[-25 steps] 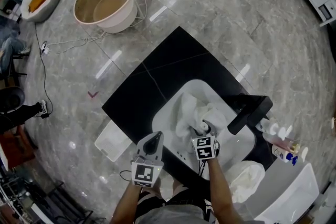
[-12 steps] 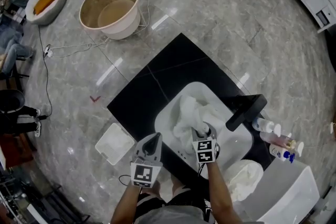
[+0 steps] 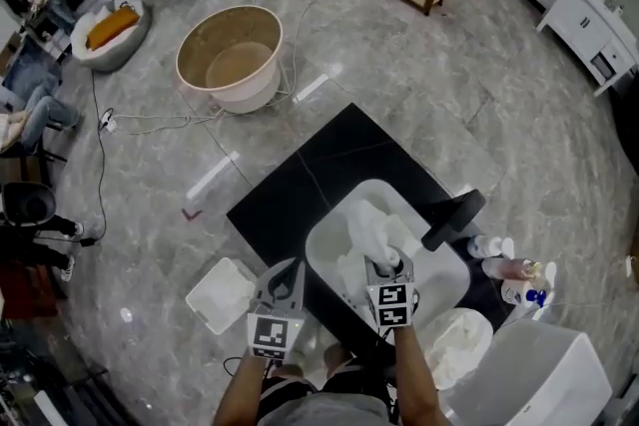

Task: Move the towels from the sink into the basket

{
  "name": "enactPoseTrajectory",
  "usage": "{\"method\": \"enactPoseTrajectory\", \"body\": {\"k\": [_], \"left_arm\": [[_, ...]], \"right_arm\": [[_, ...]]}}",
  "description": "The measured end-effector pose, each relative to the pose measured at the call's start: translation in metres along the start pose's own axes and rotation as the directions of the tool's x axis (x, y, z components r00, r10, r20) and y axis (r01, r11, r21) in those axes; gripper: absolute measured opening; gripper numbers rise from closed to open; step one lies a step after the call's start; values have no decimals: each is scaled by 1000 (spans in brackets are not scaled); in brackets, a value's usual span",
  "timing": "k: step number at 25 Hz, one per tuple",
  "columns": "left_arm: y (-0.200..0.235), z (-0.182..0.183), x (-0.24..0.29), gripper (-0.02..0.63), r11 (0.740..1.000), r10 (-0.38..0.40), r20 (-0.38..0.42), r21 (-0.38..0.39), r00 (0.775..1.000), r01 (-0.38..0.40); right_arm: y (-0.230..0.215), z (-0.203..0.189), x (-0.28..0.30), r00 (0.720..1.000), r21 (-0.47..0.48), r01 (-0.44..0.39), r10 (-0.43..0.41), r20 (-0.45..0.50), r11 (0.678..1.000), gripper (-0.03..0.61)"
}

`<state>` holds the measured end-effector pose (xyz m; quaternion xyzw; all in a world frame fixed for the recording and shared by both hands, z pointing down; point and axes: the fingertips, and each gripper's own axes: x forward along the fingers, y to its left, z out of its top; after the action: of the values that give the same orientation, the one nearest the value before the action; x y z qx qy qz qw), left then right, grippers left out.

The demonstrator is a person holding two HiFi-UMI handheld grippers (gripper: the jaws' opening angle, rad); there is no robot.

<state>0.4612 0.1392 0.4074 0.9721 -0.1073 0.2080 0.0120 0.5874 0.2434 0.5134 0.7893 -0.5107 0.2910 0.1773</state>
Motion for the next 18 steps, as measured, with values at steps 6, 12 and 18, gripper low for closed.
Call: {"method": "enactPoseTrajectory", "body": {"k": [6, 12, 18], "left_arm": [[13, 28, -37, 9, 999, 48, 67, 17, 997, -50], [32, 47, -83, 9, 994, 108, 120, 18, 987, -111], [54, 56, -130, 9, 984, 171, 162, 13, 972, -175]], "right_arm": [[11, 40, -38, 997, -35, 22, -19, 80, 999, 172], [39, 99, -74, 978, -62, 21, -8, 208, 998, 173], [79, 147, -110, 950, -110, 12, 23, 310, 994, 173]]}}
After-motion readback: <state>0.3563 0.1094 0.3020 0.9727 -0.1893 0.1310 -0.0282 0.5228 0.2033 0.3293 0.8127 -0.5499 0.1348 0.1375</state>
